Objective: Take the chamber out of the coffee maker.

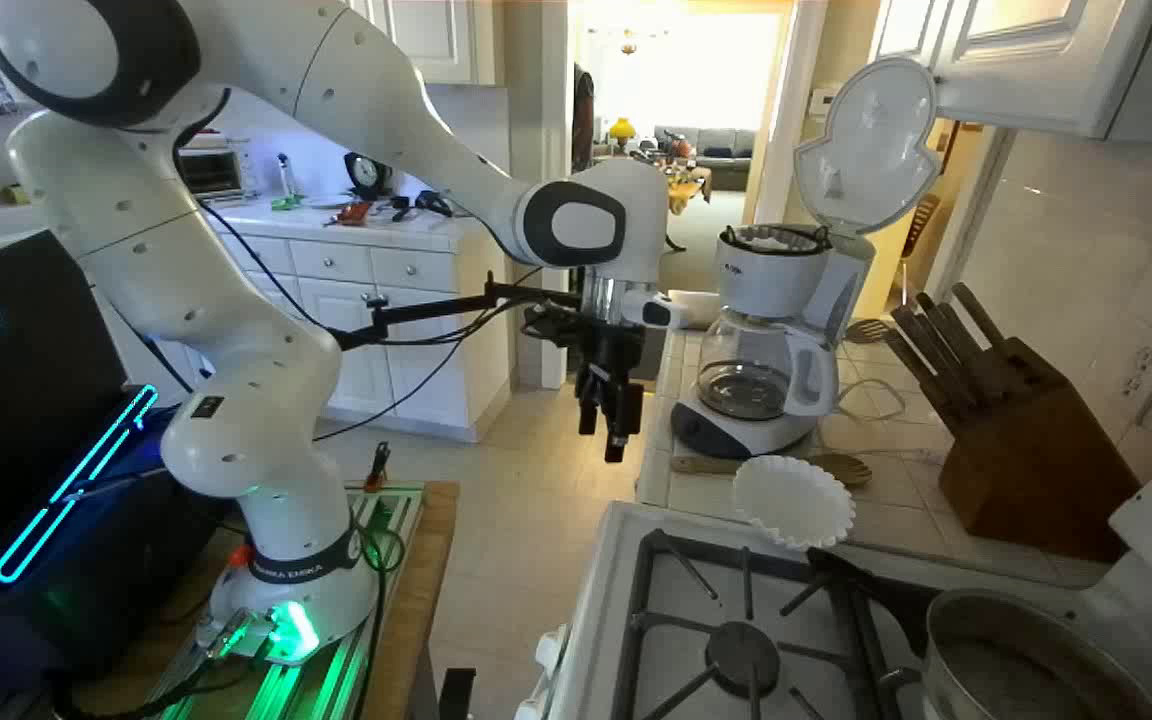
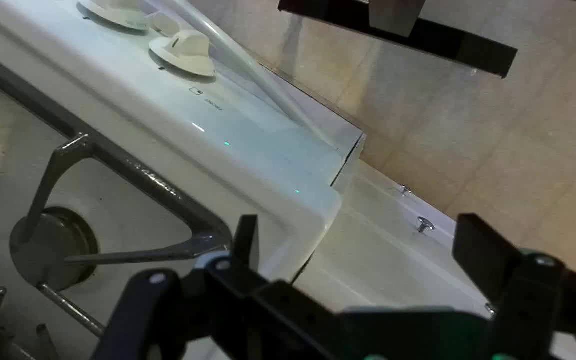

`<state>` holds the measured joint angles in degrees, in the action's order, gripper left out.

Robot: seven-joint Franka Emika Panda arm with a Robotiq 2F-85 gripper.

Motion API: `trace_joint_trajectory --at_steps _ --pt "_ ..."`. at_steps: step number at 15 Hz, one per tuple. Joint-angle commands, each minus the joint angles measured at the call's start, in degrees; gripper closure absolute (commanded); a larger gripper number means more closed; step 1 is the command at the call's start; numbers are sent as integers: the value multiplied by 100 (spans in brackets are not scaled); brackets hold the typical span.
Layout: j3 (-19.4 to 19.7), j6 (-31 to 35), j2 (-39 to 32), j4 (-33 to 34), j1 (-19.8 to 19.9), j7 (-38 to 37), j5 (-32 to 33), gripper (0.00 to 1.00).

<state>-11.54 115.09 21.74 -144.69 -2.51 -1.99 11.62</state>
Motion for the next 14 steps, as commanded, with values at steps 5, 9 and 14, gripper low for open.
trace_joint_trajectory --at_steps 5,9,14 --pt "131 -19 -12 9 -139 -44 50 0" --pt "102 74 -27 35 -117 -357 -30 0" --pt "-167 -491 79 829 -230 -1708 -371 0"
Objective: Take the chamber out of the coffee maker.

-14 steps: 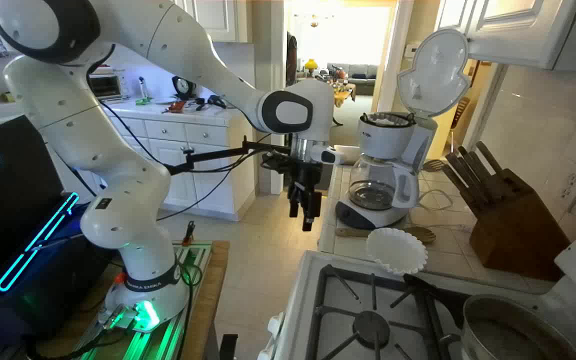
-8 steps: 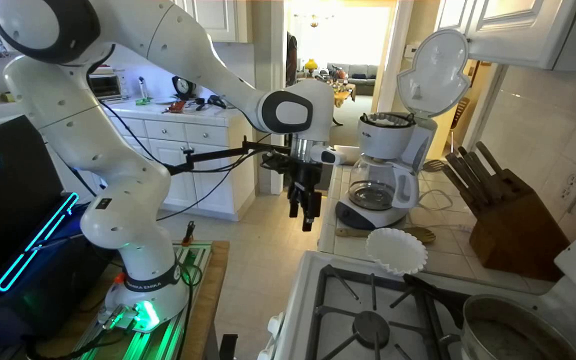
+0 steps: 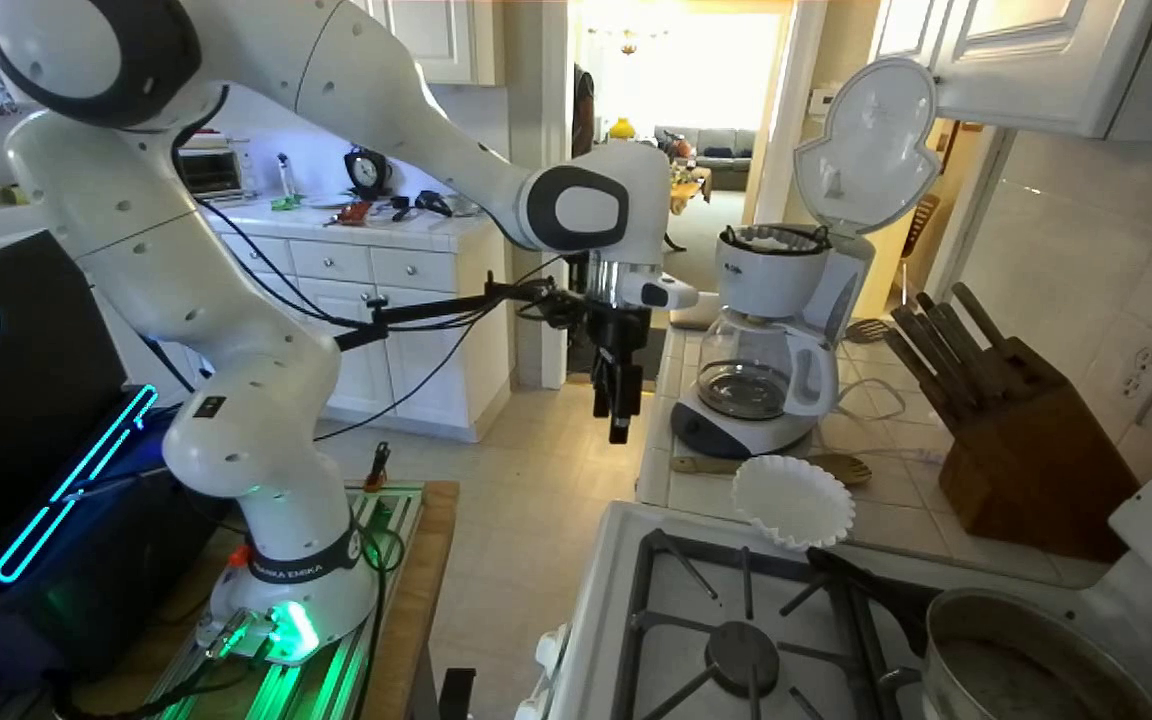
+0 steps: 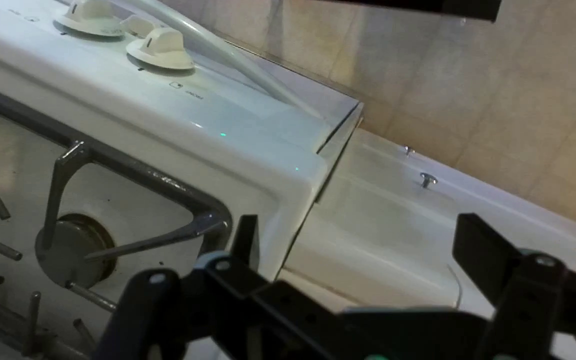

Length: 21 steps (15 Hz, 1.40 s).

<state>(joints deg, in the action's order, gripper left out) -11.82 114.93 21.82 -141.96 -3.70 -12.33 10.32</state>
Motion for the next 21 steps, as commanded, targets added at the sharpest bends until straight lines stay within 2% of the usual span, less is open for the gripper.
trace_joint_trajectory --at_steps 1,2,6,14,15,18,21 --pt "-135 -590 134 736 -177 -729 -348 0" --pt "-159 -763 181 937 -224 -794 -406 0" --pt "-101 -1188 231 1733 -504 -193 -738 0" --pt "92 -908 -769 3301 -816 2252 -797 0" --pt "10 -891 -398 2834 -713 1755 -632 0" --pt "29 -891 -671 3156 -748 2081 -646 0" --pt "27 -892 -710 3187 -761 2111 -647 0"
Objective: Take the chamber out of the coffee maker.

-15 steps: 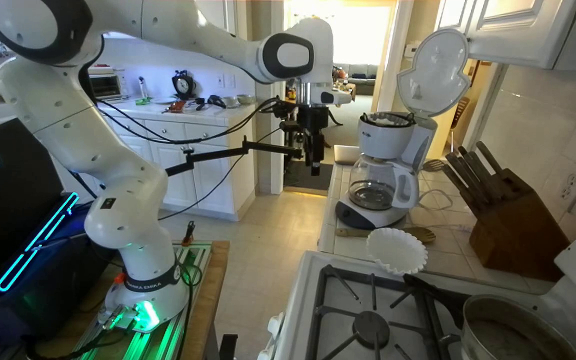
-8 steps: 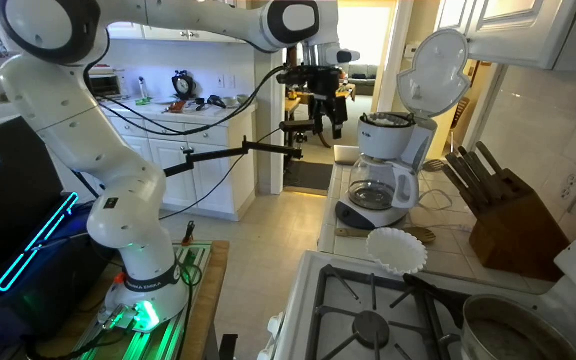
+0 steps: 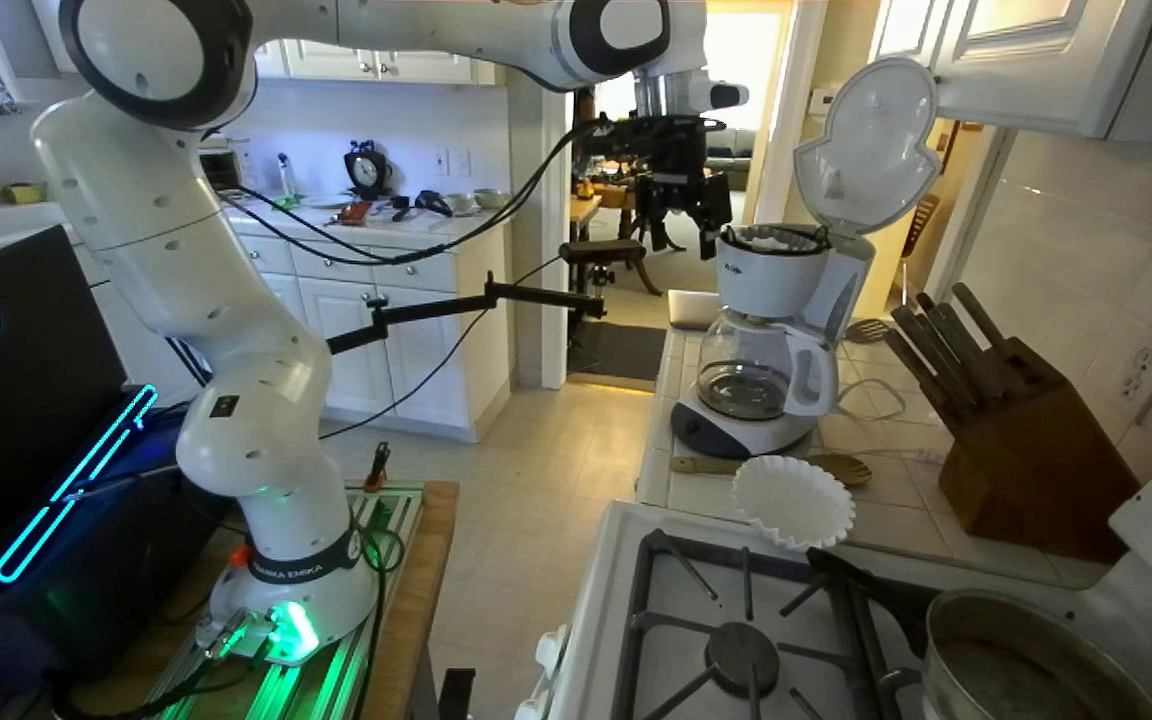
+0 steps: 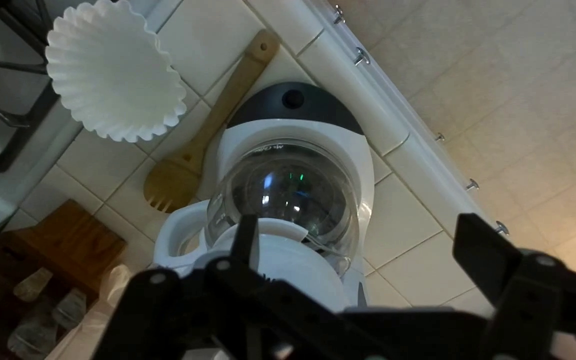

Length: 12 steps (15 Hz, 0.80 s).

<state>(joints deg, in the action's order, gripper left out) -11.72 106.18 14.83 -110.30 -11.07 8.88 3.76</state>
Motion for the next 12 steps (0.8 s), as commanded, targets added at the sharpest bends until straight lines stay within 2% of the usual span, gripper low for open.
trace_joint_trajectory --at_steps 1,7,12 --pt "16 -17 -11 23 -27 -6 8 0" --pt "83 736 -333 797 -269 1547 -154 0" --pt "220 720 -741 1247 -381 3210 -475 0"
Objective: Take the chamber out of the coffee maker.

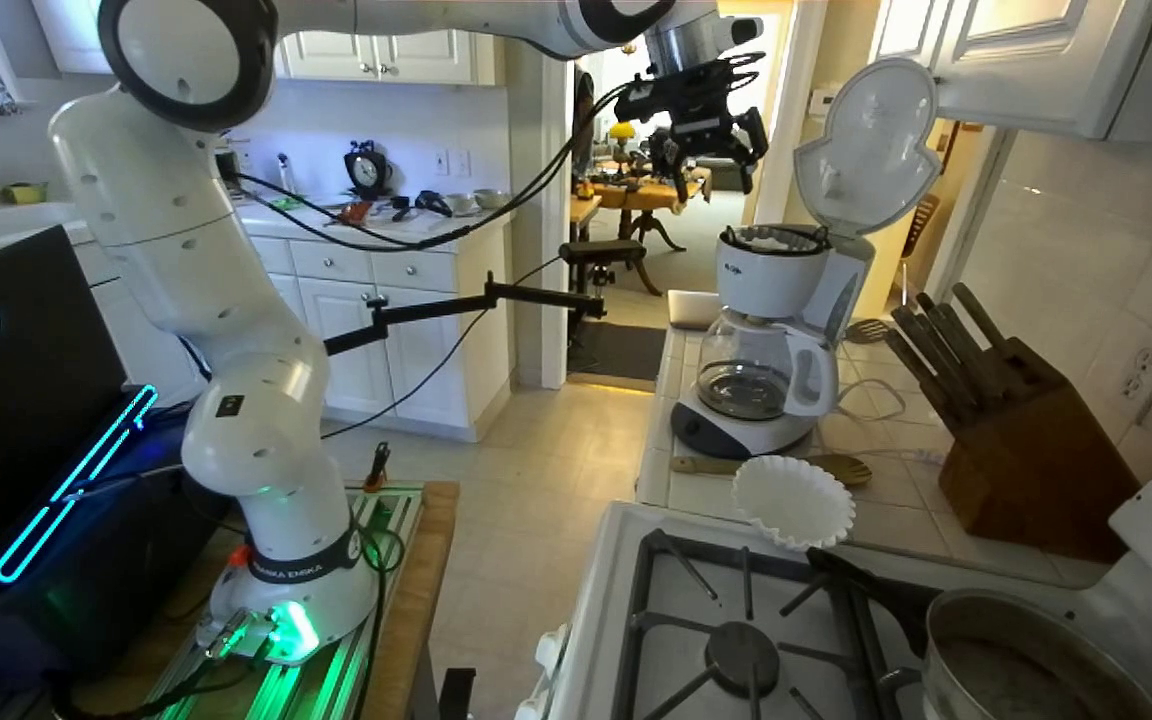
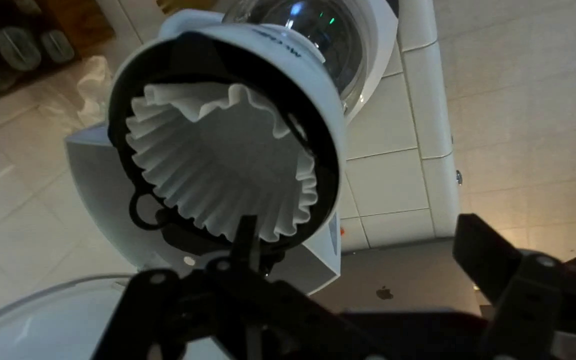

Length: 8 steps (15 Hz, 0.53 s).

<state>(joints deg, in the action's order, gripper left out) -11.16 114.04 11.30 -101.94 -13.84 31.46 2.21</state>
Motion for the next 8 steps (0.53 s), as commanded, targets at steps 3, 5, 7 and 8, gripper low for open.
trace_joint_trajectory --at_steps 3,5,7,8 --pt "239 -294 -616 626 -24 2072 -572 0" --pt "261 -595 -722 772 27 2711 -619 0" --pt "262 -833 -730 819 60 3300 -648 0" --pt "251 -933 -697 812 65 3559 -646 0"
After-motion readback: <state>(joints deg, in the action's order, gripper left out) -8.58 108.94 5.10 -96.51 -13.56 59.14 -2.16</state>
